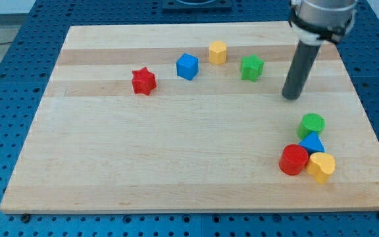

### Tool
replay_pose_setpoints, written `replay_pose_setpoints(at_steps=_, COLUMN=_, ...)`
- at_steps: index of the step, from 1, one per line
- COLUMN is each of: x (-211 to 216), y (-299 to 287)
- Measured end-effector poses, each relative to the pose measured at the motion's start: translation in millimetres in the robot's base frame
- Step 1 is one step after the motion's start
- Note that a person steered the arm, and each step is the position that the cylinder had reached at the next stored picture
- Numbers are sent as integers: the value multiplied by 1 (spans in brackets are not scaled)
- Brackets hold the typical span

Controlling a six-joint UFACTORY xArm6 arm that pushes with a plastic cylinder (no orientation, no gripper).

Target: Move the green star left to the green circle

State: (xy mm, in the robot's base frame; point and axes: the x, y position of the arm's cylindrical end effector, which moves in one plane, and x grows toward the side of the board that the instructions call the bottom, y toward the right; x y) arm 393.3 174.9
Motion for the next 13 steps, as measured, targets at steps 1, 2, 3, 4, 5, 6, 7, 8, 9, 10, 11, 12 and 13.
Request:
replay_pose_setpoints(at_steps=1, x=-52, y=0)
replay_pose_setpoints(at_steps=2, x=-83, y=-19)
replay_pose_setpoints(at_steps=3, x=-76, y=-58)
replay_pose_setpoints(at_steps=4, x=-50, y=-76)
replay_pose_setpoints(at_steps=5, x=-23, y=-95)
replay_pose_setpoints(at_steps=6, x=-19, y=-122)
replay_pose_setpoints(at_steps=7, x=-5, y=-139)
replay_pose_setpoints(at_steps=8, x=22, y=-144)
replay_pose_setpoints(at_steps=9, x=49, y=-144)
replay_pose_setpoints(at_steps=10, x=71, y=-144)
replay_pose_setpoints(at_steps=11, x=87, y=-152)
replay_pose_setpoints(at_steps=12, x=110, y=-147)
replay_pose_setpoints(at_steps=13, x=116, y=-131)
